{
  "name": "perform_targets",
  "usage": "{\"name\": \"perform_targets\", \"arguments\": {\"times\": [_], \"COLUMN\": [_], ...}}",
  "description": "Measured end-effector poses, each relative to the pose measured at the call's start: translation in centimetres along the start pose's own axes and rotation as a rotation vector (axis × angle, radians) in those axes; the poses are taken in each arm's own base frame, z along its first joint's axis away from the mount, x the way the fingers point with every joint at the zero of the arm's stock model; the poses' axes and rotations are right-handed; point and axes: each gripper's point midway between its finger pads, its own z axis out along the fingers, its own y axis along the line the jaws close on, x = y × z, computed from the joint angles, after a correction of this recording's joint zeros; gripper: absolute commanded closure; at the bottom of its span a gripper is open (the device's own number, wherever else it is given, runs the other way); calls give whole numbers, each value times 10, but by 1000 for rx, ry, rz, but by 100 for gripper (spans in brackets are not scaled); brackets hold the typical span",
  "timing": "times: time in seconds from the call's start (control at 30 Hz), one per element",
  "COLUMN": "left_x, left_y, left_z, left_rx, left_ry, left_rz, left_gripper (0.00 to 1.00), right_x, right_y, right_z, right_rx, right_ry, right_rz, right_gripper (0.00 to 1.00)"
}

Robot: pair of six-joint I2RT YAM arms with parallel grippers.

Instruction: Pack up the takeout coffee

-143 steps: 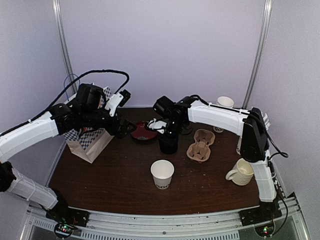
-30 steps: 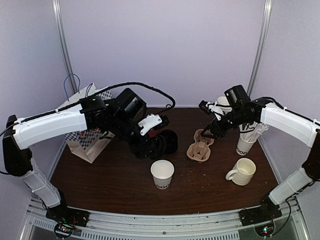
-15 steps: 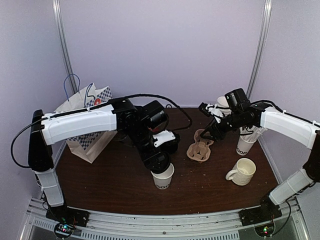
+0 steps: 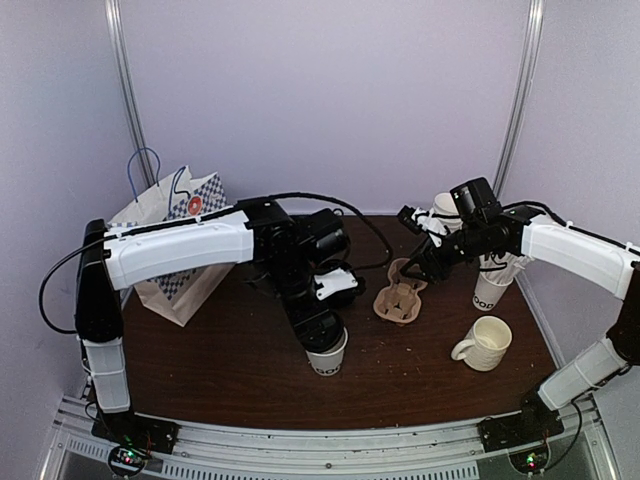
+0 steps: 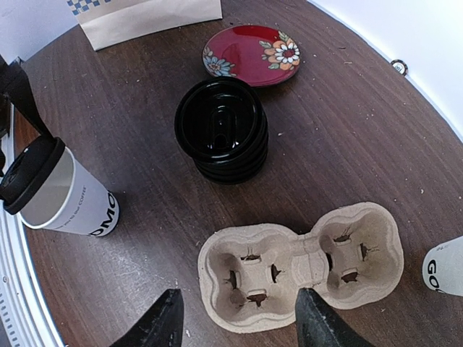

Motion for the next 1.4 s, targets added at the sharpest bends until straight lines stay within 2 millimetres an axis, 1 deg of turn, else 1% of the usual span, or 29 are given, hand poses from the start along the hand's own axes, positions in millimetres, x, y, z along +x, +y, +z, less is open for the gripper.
{"name": "perform_targets", "arguments": {"times": [0.2, 0.3, 0.33, 0.37, 0.4, 0.53, 0.77, 0.87, 0.97, 1.1, 1.13, 1.2, 1.23, 1.3, 1.33, 1.4], "left_x": [1, -1, -2, -2, -3, -4, -7, -10, -8, 0, 2, 3, 4, 3, 4, 9], "left_y": [0, -1, -1, 0, -1, -3, -5, -3, 1, 9, 12, 21, 30, 43, 50, 54], "left_z": [3, 5, 6, 7, 8, 15, 14, 4, -21, -63, -70, -78, -79, -72, -64, -48], "left_rx": [4, 6, 8, 8, 10, 19, 15, -8, -54, -119, -127, -126, -115, -90, -74, -39], "left_ry": [15, 13, 14, 15, 15, 25, 15, -20, -89, -225, -256, -309, -327, -352, -361, -360], "left_rz": [-2, -5, -9, -9, -12, -21, -11, -7, -1, -32, -57, -131, -198, -299, -350, -420], "left_gripper": [27, 22, 16, 4, 3, 2, 2, 3, 2, 10, 12, 15, 16, 14, 14, 14], "right_x": [0, 0, 0, 0, 1, 0, 1, 0, -3, -19, -23, -26, -24, -14, -6, 16], "right_y": [1, 1, 1, 1, 1, 1, 1, 3, 8, 22, 27, 42, 51, 68, 77, 95], "right_z": [0, 0, 0, 1, 1, 1, 1, 1, -1, -6, -6, -3, 1, 11, 16, 29], "right_rx": [-4, -4, -4, -4, -4, -4, -8, -18, -47, -130, -160, -239, -289, -378, -420, -503], "right_ry": [-1, 0, 0, 1, 1, 1, 1, -2, -4, -9, -8, 0, 13, 47, 72, 145], "right_rz": [0, 1, 1, 1, 1, 1, 5, 24, 70, 135, 154, 203, 239, 315, 348, 425], "right_gripper": [44, 44, 44, 44, 44, 44, 44, 45, 47, 51, 53, 54, 54, 54, 53, 52]}}
